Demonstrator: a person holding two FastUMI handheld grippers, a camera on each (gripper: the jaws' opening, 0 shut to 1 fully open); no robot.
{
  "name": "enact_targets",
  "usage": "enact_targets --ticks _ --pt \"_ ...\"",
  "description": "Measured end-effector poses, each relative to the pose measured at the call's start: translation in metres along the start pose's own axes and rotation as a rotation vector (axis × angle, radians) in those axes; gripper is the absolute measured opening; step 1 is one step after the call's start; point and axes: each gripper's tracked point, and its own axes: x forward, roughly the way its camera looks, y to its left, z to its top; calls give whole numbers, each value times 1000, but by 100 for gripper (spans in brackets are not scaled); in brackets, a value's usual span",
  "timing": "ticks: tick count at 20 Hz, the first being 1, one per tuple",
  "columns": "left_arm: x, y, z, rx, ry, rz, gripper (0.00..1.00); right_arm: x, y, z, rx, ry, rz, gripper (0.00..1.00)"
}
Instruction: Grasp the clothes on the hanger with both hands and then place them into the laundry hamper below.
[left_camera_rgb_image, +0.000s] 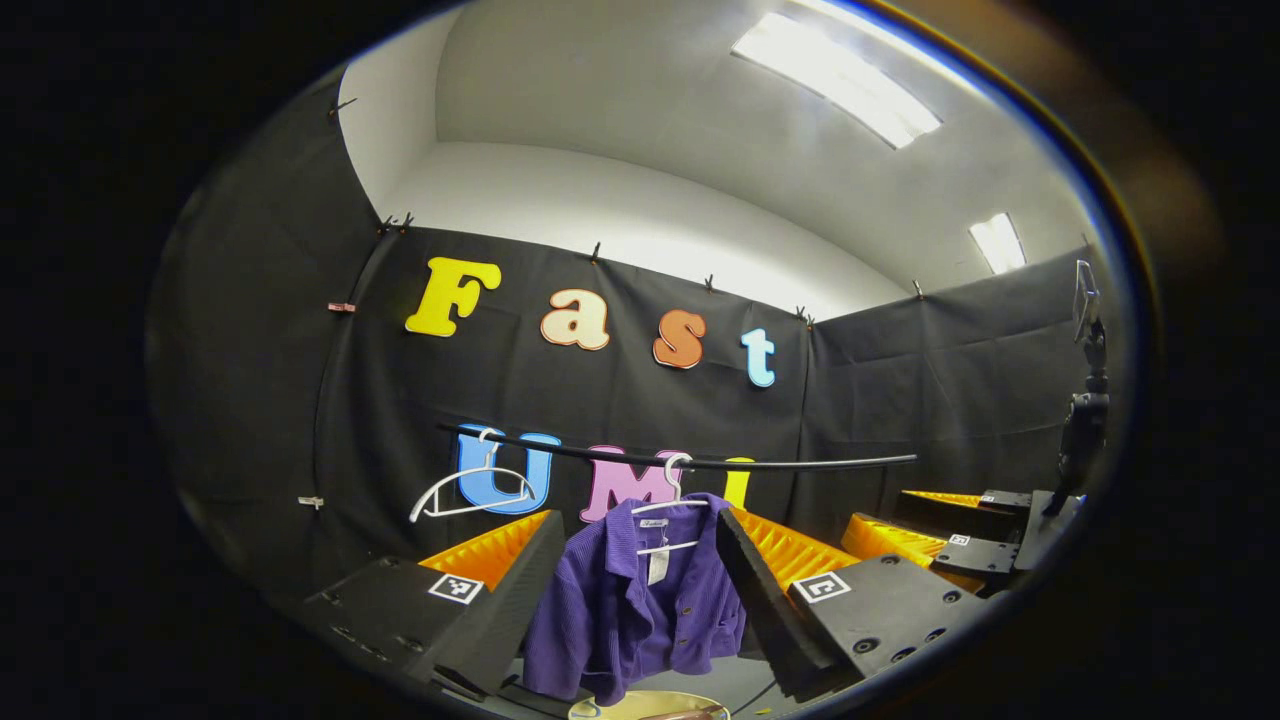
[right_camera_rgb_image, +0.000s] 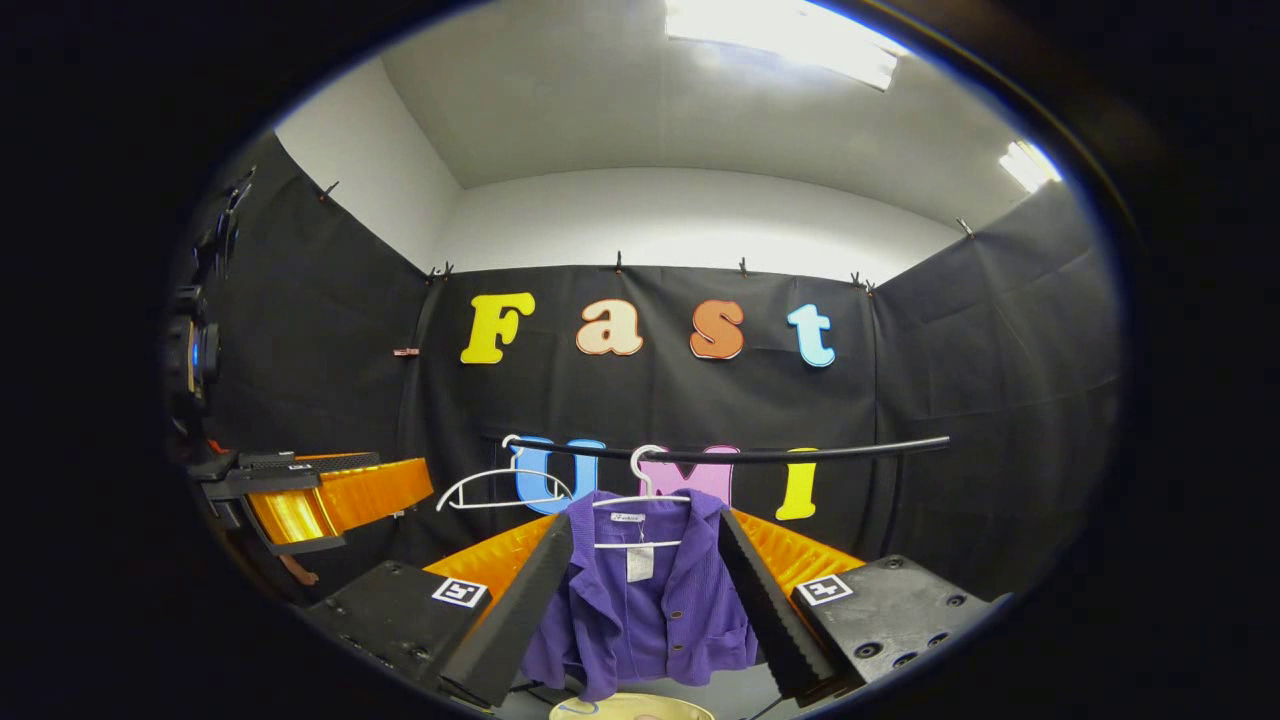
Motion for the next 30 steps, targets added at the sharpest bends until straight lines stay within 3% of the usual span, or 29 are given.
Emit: enact_targets --ticks 22,30 --pt "-3 15 -3 -16 2 -32 96 0 12 -7 -21 16 -37 96" --pt "10 22 -20 -16 26 -84 96 8 14 -29 -25 44 -90 96"
